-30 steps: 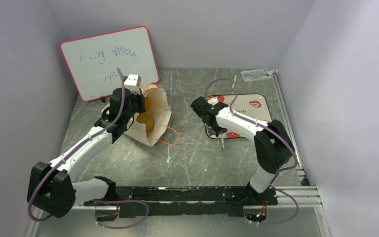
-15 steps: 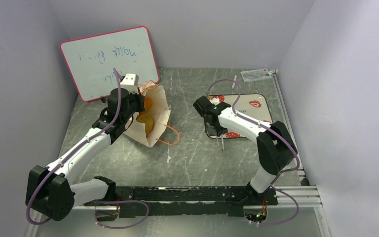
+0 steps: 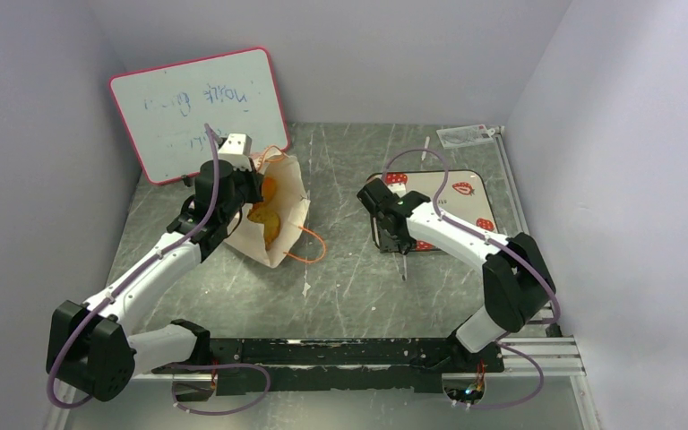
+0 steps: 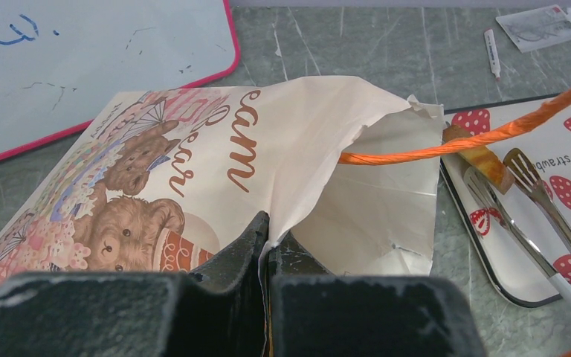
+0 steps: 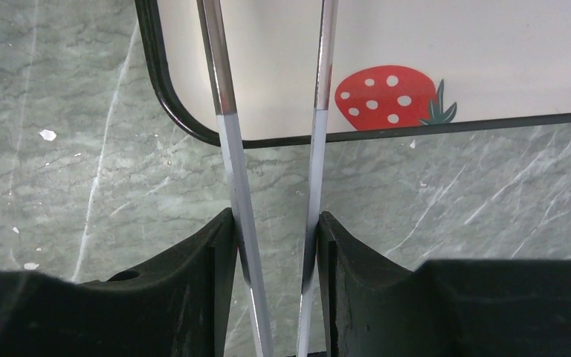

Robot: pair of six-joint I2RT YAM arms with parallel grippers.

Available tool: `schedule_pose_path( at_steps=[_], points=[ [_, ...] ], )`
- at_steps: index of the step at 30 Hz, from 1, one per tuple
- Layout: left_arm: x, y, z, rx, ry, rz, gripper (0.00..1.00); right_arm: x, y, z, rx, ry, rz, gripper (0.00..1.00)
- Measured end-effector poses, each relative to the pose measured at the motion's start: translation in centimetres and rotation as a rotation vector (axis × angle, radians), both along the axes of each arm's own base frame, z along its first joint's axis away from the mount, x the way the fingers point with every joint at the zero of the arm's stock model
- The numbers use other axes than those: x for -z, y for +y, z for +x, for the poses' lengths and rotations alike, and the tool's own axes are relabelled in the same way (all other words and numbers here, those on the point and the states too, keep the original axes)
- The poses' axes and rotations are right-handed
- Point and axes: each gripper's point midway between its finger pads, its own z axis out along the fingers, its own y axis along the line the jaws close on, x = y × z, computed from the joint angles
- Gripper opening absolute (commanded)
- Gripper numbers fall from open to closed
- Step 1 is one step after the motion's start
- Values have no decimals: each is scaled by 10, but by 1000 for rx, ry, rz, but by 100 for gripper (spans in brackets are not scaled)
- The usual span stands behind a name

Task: Take the fake bread out of the paper bag
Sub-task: Place the fake bread in the container.

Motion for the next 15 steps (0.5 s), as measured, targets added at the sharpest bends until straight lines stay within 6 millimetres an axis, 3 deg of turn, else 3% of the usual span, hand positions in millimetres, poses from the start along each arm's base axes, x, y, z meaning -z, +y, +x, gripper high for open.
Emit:
schedule_pose_path(
  at_steps=[15],
  points=[
    [5,-2,0,8,17,1,7,11,5,0,-20,42,-13,42]
  ],
)
